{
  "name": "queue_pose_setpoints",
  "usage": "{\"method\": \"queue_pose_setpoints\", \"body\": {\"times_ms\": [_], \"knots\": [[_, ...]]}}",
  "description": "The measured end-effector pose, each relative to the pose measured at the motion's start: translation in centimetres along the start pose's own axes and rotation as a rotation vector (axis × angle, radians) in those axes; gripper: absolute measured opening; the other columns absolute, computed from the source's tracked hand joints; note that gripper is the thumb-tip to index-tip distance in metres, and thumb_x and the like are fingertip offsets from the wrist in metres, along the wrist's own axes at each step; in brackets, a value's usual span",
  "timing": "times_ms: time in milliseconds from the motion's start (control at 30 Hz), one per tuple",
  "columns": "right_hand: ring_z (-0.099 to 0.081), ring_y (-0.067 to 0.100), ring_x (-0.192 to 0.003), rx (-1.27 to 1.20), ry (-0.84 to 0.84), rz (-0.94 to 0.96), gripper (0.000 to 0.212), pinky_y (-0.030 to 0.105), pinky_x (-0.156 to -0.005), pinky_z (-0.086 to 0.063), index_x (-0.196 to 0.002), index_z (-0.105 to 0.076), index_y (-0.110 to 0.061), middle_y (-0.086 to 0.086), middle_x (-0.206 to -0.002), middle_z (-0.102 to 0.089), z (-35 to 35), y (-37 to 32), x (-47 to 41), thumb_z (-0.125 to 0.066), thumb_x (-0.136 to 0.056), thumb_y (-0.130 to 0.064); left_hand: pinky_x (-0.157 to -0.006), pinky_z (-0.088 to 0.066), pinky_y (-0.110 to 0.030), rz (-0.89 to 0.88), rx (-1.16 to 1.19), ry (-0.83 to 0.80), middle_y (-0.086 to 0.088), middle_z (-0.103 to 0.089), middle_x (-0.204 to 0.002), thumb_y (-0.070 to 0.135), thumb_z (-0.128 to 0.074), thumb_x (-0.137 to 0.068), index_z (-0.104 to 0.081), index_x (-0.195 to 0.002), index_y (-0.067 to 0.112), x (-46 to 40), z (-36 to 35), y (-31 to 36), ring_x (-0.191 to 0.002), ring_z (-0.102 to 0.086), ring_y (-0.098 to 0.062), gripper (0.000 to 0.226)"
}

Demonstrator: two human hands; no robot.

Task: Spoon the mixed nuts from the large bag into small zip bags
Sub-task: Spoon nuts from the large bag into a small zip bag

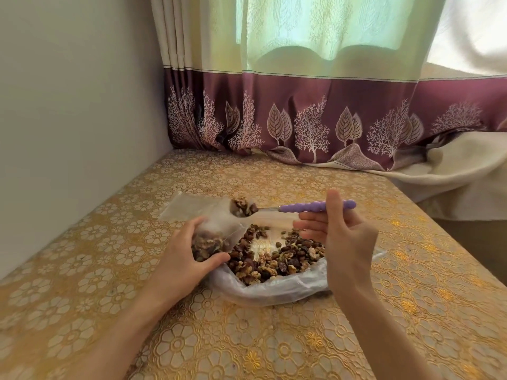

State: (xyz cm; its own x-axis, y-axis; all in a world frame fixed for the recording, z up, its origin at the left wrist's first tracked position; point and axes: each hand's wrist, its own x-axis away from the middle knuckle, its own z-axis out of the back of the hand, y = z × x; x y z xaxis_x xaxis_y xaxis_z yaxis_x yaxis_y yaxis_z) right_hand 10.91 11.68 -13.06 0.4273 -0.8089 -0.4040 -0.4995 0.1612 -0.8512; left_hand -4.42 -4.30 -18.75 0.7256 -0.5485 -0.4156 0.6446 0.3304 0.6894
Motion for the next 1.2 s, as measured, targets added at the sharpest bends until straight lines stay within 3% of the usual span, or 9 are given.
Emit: {"method": "queue_pose_setpoints", "body": {"times_ms": [167,400,567,700,867,1000,1200], "knots": [[-0.070,0.019,-0.058,0.052,-0.182,0.074,0.031,0.019,-0.043,-0.050,-0.073,-0.070,-0.015,0.003,-0.070,-0.074,-1.0,0.1,1.1,-0.052,-0.091,-0.032,-0.092,-0.041,-0.027,0.000,0.001,0.002,0.004,-0.051,-0.120,0.043,-0.079,-0.063,-0.038,-0.133,0.027,-0.1,0.0,0.1,-0.108,-0.050,-0.012,0.083],[-0.069,0.018,-0.059,0.059,-0.297,0.146,0.030,0.019,-0.039,-0.045,-0.077,-0.074,-0.030,-0.002,-0.075,-0.075,-1.1,0.1,1.4,-0.050,-0.094,-0.027,-0.092,-0.041,-0.028,0.004,0.017,0.001,0.006,-0.052,-0.118,0.043,-0.079,-0.062,-0.039,-0.131,0.029,-0.1,0.0,0.4,-0.107,-0.050,-0.011,0.081],[-0.069,0.020,-0.061,0.030,-0.258,0.093,0.026,0.019,-0.040,-0.045,-0.083,-0.066,-0.007,0.006,-0.082,-0.075,-0.2,0.5,0.7,-0.045,-0.098,-0.013,-0.092,-0.038,-0.026,0.008,0.003,0.021,0.009,-0.048,-0.117,0.042,-0.079,-0.064,-0.038,-0.130,0.029,0.0,0.0,0.3,-0.108,-0.047,-0.010,0.079],[-0.067,0.021,-0.059,0.008,-0.108,0.030,0.033,0.020,-0.041,-0.045,-0.091,-0.063,0.009,0.015,-0.084,-0.074,0.8,0.8,-0.3,-0.044,-0.099,-0.017,-0.091,-0.039,-0.026,-0.016,-0.010,0.043,0.008,-0.048,-0.118,0.040,-0.078,-0.067,-0.039,-0.131,0.027,0.0,-0.1,0.3,-0.108,-0.048,-0.011,0.076],[-0.064,0.015,-0.053,0.166,0.040,0.002,0.038,0.018,-0.040,-0.044,-0.076,-0.066,-0.008,0.001,-0.072,-0.074,2.2,1.2,-0.9,-0.045,-0.099,-0.030,-0.090,-0.039,-0.021,-0.022,-0.004,0.063,0.005,-0.051,-0.120,0.042,-0.075,-0.068,-0.040,-0.132,0.023,0.1,-0.1,0.5,-0.109,-0.049,-0.011,0.075],[-0.067,0.021,-0.055,0.347,-0.015,-0.008,0.042,0.019,-0.039,-0.045,-0.072,-0.068,-0.010,0.000,-0.070,-0.074,2.6,1.7,-0.8,-0.047,-0.097,-0.036,-0.073,-0.037,-0.007,-0.024,0.023,0.103,0.006,-0.054,-0.118,0.049,-0.067,-0.065,-0.042,-0.131,0.021,0.2,0.0,1.0,-0.103,-0.052,-0.008,0.075],[-0.068,0.017,-0.054,0.449,-0.049,0.021,0.038,0.026,-0.049,-0.047,-0.070,-0.070,-0.015,-0.005,-0.069,-0.074,2.2,1.8,-0.3,-0.052,-0.094,-0.037,-0.076,-0.038,-0.008,-0.015,0.042,0.118,0.004,-0.054,-0.123,0.050,-0.064,-0.067,-0.041,-0.133,0.019,0.4,0.1,1.1,-0.106,-0.052,-0.008,0.076]]}}
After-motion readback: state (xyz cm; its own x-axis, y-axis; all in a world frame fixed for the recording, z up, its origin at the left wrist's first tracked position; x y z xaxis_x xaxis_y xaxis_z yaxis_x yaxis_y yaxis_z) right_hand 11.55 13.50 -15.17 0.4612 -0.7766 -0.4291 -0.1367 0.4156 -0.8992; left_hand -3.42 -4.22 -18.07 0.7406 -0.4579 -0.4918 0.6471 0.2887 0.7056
